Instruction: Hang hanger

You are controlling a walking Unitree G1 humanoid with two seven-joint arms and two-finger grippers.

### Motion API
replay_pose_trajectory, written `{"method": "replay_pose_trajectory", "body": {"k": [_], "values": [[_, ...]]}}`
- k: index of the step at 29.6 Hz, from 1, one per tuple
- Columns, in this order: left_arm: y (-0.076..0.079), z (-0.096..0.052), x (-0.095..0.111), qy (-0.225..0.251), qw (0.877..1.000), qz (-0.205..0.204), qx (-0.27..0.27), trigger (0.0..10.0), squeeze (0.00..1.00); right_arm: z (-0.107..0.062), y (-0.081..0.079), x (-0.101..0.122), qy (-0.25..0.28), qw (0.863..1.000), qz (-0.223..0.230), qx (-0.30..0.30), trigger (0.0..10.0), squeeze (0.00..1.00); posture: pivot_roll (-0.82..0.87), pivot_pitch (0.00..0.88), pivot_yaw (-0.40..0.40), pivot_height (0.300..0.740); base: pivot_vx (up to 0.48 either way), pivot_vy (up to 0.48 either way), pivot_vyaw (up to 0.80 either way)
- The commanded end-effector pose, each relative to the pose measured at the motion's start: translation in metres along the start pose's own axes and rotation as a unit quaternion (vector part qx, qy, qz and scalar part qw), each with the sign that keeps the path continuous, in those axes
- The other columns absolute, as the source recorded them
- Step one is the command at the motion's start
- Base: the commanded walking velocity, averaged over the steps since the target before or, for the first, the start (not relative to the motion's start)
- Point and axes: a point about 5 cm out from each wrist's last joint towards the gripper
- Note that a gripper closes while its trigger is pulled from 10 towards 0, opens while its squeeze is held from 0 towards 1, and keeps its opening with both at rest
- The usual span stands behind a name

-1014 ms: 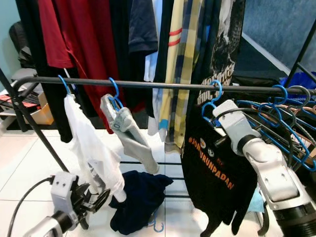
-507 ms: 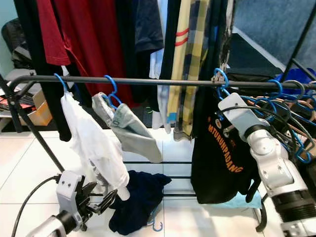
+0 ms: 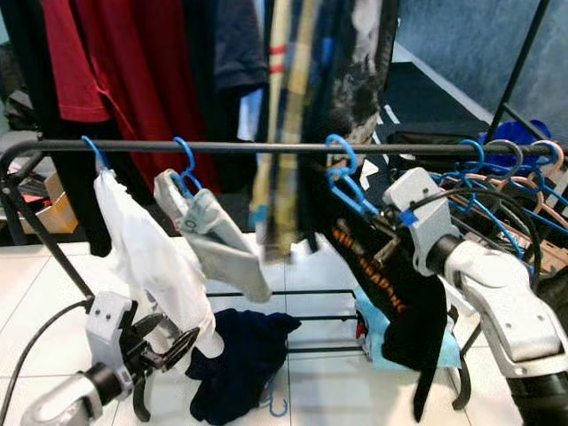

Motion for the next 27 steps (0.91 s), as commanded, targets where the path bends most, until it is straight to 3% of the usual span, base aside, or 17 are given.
{"method": "replay_pose_trajectory", "body": {"k": [1, 4, 8, 10, 12, 15, 21, 27], "values": [[0.000, 0.000, 0.003, -0.004, 1.000, 0.001, -0.011, 10.0, 0.00, -0.001, -0.005, 0.003, 0.004, 1.000, 0.001, 0.024, 0.0, 0.00, -0.11, 0.000, -0.005, 0.740, 0.000, 0.000, 0.00], [0.005, -0.001, 0.018, 0.008, 0.998, 0.003, -0.065, 10.0, 0.00, -0.014, -0.005, 0.005, -0.016, 0.996, 0.003, 0.085, 0.0, 0.00, -0.11, 0.000, -0.006, 0.740, -0.318, 0.000, 0.00], [0.007, -0.005, 0.030, 0.017, 0.994, 0.004, -0.105, 10.0, 0.00, -0.026, 0.003, 0.011, -0.030, 0.994, -0.005, 0.108, 0.0, 0.00, -0.11, 0.000, -0.007, 0.740, -0.351, 0.000, 0.00], [0.009, -0.009, 0.046, 0.027, 0.988, 0.009, -0.149, 10.0, 0.00, -0.039, 0.012, 0.019, -0.045, 0.991, -0.020, 0.123, 0.0, 0.00, -0.11, 0.000, -0.004, 0.740, -0.384, 0.000, 0.00], [0.009, -0.009, 0.046, 0.027, 0.988, 0.009, -0.149, 10.0, 0.00, -0.039, 0.012, 0.019, -0.045, 0.991, -0.020, 0.123, 0.0, 0.00, -0.11, 0.000, -0.004, 0.740, -0.394, 0.000, 0.00], [0.011, -0.009, 0.071, 0.046, 0.978, 0.031, -0.202, 10.0, 0.00, -0.052, 0.019, 0.037, -0.038, 0.988, -0.037, 0.146, 0.0, 0.00, -0.12, 0.000, 0.000, 0.740, -0.415, 0.000, 0.00], [0.016, -0.006, 0.090, 0.069, 0.969, 0.047, -0.234, 10.0, 0.00, -0.053, 0.016, 0.056, 0.005, 0.984, -0.033, 0.174, 0.0, 0.00, -0.11, 0.000, 0.004, 0.740, -0.425, 0.000, 0.00], [0.020, 0.004, 0.124, 0.126, 0.950, 0.072, -0.276, 10.0, 0.00, -0.046, -0.003, 0.077, 0.069, 0.959, -0.019, 0.273, 0.0, 0.00, -0.11, 0.000, -0.003, 0.740, -0.382, 0.000, 0.00]]}}
Point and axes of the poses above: a point about 5 cm out from each wrist's last joint towards the gripper, its own z axis pointing out of the wrist towards the gripper, its own x axis along the axis of the wrist's last joint, y = z × x, and after that the axes turned 3 degrees about z, right-handed
